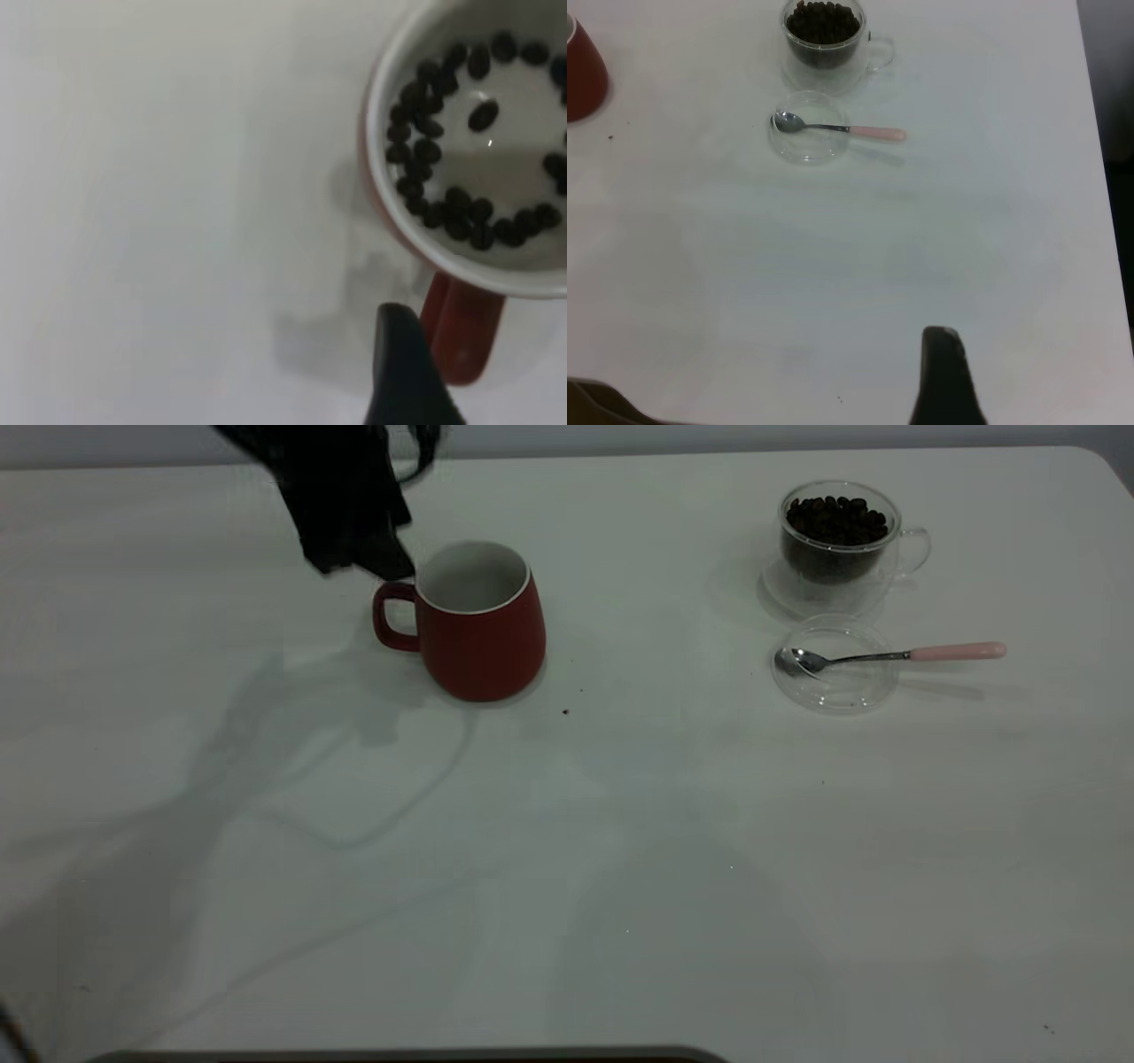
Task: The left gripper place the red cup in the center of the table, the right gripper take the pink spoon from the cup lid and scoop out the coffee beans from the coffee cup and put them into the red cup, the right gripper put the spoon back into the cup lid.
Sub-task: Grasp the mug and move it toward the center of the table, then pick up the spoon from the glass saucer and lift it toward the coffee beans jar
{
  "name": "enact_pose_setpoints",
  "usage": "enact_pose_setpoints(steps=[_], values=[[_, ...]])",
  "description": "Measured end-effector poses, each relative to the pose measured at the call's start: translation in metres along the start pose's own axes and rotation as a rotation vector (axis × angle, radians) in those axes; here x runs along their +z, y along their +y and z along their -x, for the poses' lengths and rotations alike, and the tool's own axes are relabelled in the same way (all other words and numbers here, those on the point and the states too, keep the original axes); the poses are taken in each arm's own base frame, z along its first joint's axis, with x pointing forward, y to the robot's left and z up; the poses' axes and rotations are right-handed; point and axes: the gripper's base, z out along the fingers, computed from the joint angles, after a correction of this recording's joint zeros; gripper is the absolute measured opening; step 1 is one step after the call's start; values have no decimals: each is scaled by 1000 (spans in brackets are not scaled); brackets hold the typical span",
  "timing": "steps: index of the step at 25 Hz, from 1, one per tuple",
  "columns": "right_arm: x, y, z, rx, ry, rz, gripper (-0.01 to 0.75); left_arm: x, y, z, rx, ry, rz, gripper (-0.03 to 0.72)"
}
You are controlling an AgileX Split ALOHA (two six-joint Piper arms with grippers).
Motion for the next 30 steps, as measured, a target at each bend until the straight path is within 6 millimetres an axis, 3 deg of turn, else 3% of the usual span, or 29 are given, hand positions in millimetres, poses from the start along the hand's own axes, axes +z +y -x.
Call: enact_pose_setpoints(steps=[4,9,14,18,21,26,30], values=[[0,0,0,0,0,0,557,-46,7,16,-81,-41,28,497],[0,0,0,0,0,0,557,-135,11,39,-277,-133,125,495],[0,0,0,0,0,0,557,-233,-14,44,-522,-126,156,495],[0,0,0,0,0,0,557,-280,-40,30,-741,28,164,495],[0,0,0,0,0,0,557,-293,-62,13,-857,190,145,495],[0,0,0,0,0,0,557,-274,-87,-9,-937,343,113,495],[0,0,0,0,0,0,557,-264,-123,-28,-1000,418,69,495]])
